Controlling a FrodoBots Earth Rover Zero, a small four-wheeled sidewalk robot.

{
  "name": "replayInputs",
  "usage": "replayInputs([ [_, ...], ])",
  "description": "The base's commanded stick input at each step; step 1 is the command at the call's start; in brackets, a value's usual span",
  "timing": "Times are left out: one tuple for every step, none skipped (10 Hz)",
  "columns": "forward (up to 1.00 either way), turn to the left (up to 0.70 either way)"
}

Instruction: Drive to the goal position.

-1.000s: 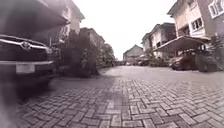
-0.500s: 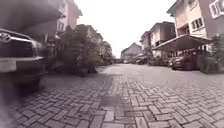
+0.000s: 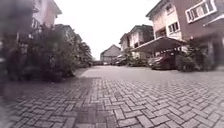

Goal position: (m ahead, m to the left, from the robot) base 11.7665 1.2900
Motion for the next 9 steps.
replayInputs([
  [0.69,0.03],
  [0.69,0.03],
  [0.69,0.03],
  [0.69,0.03],
  [0.69,0.03],
  [0.69,0.03],
  [0.69,0.03],
  [0.69,0.03],
  [0.69,0.03],
])
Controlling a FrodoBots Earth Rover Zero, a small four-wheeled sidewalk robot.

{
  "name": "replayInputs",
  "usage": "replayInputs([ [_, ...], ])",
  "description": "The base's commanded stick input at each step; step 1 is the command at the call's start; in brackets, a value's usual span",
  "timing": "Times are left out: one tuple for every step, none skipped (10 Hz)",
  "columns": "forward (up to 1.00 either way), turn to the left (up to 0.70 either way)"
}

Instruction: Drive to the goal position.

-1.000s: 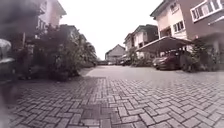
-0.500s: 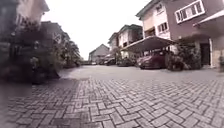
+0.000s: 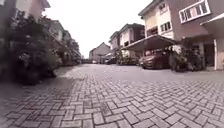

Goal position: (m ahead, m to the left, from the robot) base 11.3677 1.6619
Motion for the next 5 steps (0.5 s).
replayInputs([
  [0.69,0.03],
  [0.69,0.08],
  [0.69,0.32],
  [0.69,0.12],
  [0.69,0.03],
])
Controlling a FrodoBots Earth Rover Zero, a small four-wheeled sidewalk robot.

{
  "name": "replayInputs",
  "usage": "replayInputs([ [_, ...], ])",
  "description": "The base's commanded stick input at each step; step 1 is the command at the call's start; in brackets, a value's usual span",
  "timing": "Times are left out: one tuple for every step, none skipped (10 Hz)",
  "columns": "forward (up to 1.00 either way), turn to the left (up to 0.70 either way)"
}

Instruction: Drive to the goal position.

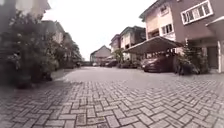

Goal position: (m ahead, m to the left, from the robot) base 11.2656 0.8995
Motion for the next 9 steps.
replayInputs([
  [0.69,0.03],
  [0.69,0.03],
  [0.69,0.03],
  [0.69,0.03],
  [0.69,0.03],
  [0.69,0.03],
  [0.69,0.03],
  [0.69,0.03],
  [0.69,0.03],
])
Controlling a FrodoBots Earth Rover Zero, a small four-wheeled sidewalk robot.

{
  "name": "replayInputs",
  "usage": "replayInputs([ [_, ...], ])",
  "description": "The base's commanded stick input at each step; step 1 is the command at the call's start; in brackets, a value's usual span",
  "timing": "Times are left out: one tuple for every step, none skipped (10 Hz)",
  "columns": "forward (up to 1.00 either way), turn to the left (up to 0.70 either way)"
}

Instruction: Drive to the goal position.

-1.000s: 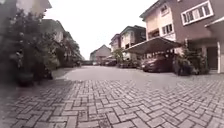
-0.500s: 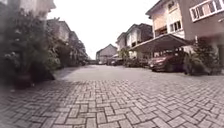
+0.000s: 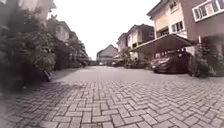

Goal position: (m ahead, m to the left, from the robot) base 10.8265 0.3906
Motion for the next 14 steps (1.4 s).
replayInputs([
  [0.69,0.03],
  [0.69,0.03],
  [0.69,0.03],
  [0.69,0.17],
  [0.69,0.35],
  [0.69,0.34],
  [0.69,0.21],
  [0.69,0.08],
  [0.69,0.05],
  [0.69,0.03],
  [0.69,0.03],
  [0.69,0.03],
  [0.69,0.03],
  [0.69,0.03],
])
